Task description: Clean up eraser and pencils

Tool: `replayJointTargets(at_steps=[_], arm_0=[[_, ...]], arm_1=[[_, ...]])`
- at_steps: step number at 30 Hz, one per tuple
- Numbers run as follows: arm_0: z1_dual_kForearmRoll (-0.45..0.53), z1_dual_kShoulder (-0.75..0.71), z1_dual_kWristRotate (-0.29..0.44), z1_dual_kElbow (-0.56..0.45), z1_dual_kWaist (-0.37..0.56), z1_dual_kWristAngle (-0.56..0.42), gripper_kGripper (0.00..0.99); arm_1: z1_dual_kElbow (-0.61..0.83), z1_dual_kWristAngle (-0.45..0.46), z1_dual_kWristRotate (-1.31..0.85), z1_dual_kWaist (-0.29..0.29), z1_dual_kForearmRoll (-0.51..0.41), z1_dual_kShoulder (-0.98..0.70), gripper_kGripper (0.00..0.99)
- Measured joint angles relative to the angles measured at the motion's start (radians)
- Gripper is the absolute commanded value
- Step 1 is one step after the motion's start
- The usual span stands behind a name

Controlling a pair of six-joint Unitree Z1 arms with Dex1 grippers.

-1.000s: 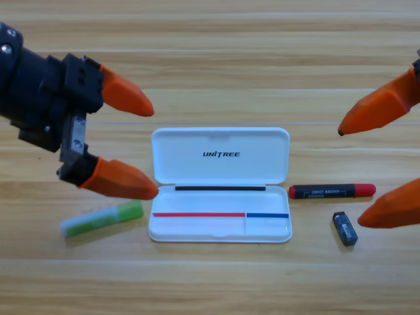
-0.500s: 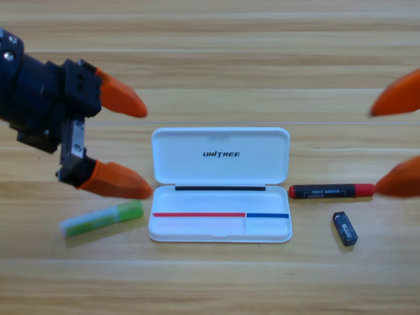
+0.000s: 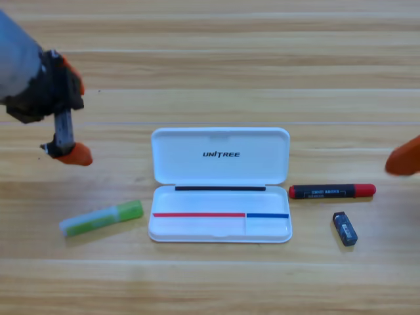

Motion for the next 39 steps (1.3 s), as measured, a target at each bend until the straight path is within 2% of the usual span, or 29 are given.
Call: replayJointTargets(at_steps=[3,6,9,19,25,30,32,34,37,39], arm_0=[[0.001,0.059,-0.001,0.000,0.017,0.022,0.974],[0.006,0.103,-0.016,0.000,0.024,0.024,0.974],[0.006,0.151,-0.028,0.000,0.026,0.021,0.976],[0.023,0.247,-0.057,-0.001,0.037,-0.104,0.976],[0.023,0.284,-0.057,-0.001,0.064,-0.142,0.977],[0.023,0.289,-0.056,-0.001,0.098,-0.153,0.979],[0.023,0.296,-0.056,-0.001,0.109,-0.160,0.979],[0.023,0.308,-0.056,-0.001,0.117,-0.162,0.979],[0.013,0.325,-0.056,0.003,0.124,-0.168,0.980],[0.005,0.329,-0.056,0.007,0.126,-0.173,0.980]], arm_1=[[0.001,0.001,0.024,-0.001,-0.001,0.092,0.990],[0.000,0.005,0.163,-0.001,-0.003,0.164,0.990],[-0.006,0.011,0.212,0.001,-0.003,0.220,0.990],[-0.119,0.025,0.349,0.048,-0.003,0.374,0.919],[-0.136,0.025,0.373,0.065,-0.003,0.504,0.919],[-0.140,0.014,0.396,0.069,-0.003,0.549,0.882],[-0.141,0.008,0.406,0.069,-0.003,0.551,0.811],[-0.143,0.001,0.423,0.069,-0.003,0.554,0.790],[-0.143,-0.004,0.426,0.069,-0.003,0.556,0.502],[-0.143,-0.004,0.427,0.069,-0.003,0.556,0.348]])
